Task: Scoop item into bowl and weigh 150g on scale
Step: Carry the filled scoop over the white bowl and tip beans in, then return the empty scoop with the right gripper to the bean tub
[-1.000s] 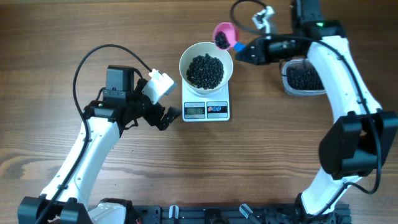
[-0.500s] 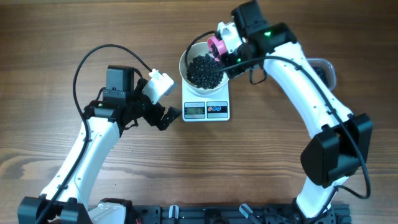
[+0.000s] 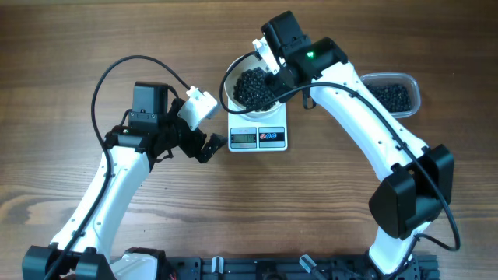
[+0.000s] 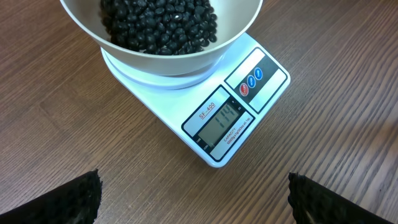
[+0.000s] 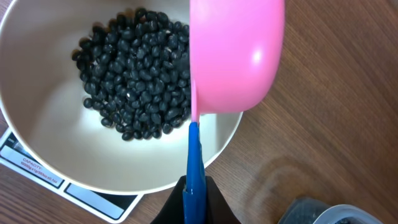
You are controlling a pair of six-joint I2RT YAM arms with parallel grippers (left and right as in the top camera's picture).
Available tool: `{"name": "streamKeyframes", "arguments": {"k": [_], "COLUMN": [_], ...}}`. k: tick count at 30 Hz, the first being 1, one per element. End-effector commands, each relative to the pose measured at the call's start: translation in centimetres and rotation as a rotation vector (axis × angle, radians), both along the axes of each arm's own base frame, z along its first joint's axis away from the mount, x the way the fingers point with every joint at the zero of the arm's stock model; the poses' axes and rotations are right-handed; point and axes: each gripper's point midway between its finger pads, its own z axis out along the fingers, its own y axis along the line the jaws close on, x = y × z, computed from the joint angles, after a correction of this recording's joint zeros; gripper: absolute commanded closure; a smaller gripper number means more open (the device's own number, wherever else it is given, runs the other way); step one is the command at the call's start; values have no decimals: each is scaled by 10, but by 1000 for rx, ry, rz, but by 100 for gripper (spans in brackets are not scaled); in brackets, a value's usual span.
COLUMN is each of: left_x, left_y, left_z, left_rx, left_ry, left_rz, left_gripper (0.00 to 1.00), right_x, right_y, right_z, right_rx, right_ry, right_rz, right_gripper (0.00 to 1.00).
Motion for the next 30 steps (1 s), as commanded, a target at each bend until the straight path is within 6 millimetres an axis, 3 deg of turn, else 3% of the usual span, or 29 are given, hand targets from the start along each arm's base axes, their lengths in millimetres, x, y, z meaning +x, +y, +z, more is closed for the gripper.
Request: {"name": "streamKeyframes", "arguments": {"k": [1, 4, 7, 10, 15, 20, 21, 25, 30], "left_x": [-2, -3, -3, -3, -3, -3, -3, -3, -3], "left_y": [0, 0, 0, 0, 0, 0, 0, 0, 0], "left_z": [-1, -2, -2, -2, -2, -2, -2, -2, -2], "left_rx": [-8, -6, -6, -6, -6, -6, -6, -6, -6], "left_ry": [2, 8, 8, 9, 9, 8, 9, 9, 8], "left_rz": [-6, -7, -7, -6, -6, -7, -6, -6, -7], "left_gripper": [0, 0, 0, 0, 0, 0, 0, 0, 0], "right_x": [9, 14, 23, 32, 30, 9, -3, -13, -23], "right_y": [7, 3, -14, -53, -124, -191, -215, -240, -250], "right_z": [10, 20, 46, 79, 103, 90, 82, 66, 36], "right_rx": [63, 180, 321, 470, 557, 536, 493, 378, 302], "right_ry": [-20, 10, 10, -9, -22, 52, 87, 105, 198], "right_rz": [-5, -59, -112, -214, -387, -538, -563, -624, -668], "right_gripper": [96, 96, 96, 96, 96, 96, 96, 96, 96]}}
